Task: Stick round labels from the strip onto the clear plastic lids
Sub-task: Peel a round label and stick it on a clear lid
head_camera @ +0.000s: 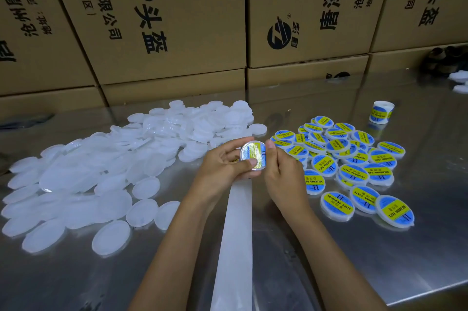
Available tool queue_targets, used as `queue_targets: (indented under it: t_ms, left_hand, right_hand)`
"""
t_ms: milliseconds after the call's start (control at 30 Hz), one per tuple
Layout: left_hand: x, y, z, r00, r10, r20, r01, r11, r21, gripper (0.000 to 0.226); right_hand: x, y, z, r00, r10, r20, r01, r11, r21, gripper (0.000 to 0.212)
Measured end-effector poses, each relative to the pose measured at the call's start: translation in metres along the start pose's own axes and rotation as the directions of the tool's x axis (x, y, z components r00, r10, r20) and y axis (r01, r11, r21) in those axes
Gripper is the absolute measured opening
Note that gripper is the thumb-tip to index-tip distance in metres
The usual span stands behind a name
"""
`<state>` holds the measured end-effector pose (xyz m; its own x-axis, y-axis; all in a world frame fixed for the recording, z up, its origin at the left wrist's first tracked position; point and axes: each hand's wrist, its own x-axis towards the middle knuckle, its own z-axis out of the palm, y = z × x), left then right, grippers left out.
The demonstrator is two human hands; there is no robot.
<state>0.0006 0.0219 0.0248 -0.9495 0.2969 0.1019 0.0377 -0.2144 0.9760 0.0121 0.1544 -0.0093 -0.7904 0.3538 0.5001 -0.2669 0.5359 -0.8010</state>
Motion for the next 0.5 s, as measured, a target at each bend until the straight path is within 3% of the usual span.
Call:
queue_targets:
  t_ms: [100,167,367,500]
  left_hand:
    - [-0.0009,0.0005,-0.0001,0.994,0.058,-0.096,-0.057,0.998,0.013,0.029]
    - [-0.0011,-0.0002,0.0020,0.985,0.076,-0.156,-0.077,0.997,0.002,0.022]
    - [-0.0024,-0.0004,0.0052,0.953,0.060,-0.298,-0.079,0.996,-0.050,0.012]
    - [-0.0033,0.0009,0.0080,0.952,0.055,-0.302,-0.081,0.994,-0.074,0.012]
  right_hand:
    - [-0.0021,-0.0010,0.0006,0.998,0.010,0.058,-0.019,0.988,0.152,0.047]
    - [-0.0033,0.0007,0.0020,0.994,0.002,0.111,-0.020,0.987,0.160,0.048]
    - [-0.0067,0.0004,0.0053,0.994,-0.019,0.109,0.032,0.993,-0.118,0.068]
    - [-0.0067,-0.0002,0.0023,0.997,-0.047,0.058,0.056,0.983,-0.174,0.065]
